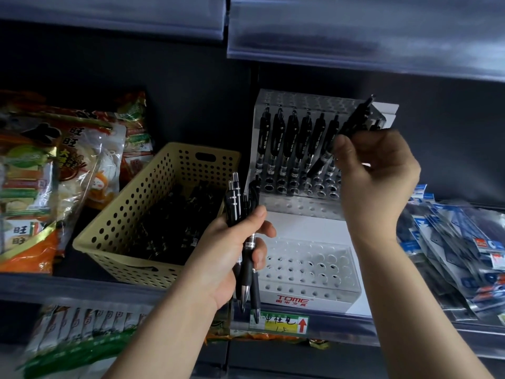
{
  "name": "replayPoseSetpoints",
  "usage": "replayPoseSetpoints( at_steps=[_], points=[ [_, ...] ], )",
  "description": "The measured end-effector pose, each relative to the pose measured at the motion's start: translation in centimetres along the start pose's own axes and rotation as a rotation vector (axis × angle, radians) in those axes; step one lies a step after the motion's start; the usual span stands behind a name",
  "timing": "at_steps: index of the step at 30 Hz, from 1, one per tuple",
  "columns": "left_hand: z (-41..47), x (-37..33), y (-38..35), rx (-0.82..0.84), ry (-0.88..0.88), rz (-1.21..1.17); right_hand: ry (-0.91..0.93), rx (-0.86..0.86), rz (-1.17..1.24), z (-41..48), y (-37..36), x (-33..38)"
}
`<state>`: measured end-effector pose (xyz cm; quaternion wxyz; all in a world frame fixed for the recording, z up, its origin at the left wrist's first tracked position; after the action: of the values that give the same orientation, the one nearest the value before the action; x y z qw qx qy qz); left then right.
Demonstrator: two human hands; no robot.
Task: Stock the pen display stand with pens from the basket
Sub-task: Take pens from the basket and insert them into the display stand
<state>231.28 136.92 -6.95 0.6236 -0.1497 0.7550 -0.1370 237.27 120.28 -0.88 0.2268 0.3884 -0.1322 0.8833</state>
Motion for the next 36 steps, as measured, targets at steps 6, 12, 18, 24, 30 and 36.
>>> replayPoseSetpoints(
  at_steps=[6, 12, 18, 24, 30, 36],
  points=[
    [0.0, 0.0, 0.0, 0.002, -0.006, 0.005, 0.002, 0.043, -0.155, -0.1, -0.9, -0.5],
    [0.1, 0.0, -0.2, 0.002, -0.012, 0.016, -0.061, 0.106, -0.319, 0.3, -1.2, -1.0],
    [0.1, 0.1, -0.3, -0.003, 0.004, -0.008, -0.082, 0.149, -0.354, 0.3, -1.2, -1.0],
    [0.1, 0.2, -0.3, 0.001, 0.009, -0.007, -0.007, 0.175, -0.445, 0.0, -1.7, -0.7],
    [0.2, 0.1, -1.1, 0.083, 0.035, -0.122, -0.005, 0.183, -0.478, 0.0, -1.6, -0.6],
    [0.4, 0.3, -2.3, 0.154, 0.001, -0.104, -0.033, 0.358, -0.347, -0.5, -1.3, 1.2]
  ],
)
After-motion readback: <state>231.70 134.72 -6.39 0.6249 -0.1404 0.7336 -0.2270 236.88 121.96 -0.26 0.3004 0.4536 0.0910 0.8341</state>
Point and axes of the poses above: each hand's wrist, its own z-axis towards the middle knuckle, its own y-axis out of the back of the hand, x = y × z, the point moved 3 cm from there along z, towards the middle knuckle, and after that the axes turned 1 degree about -y, right-handed, at the moved point
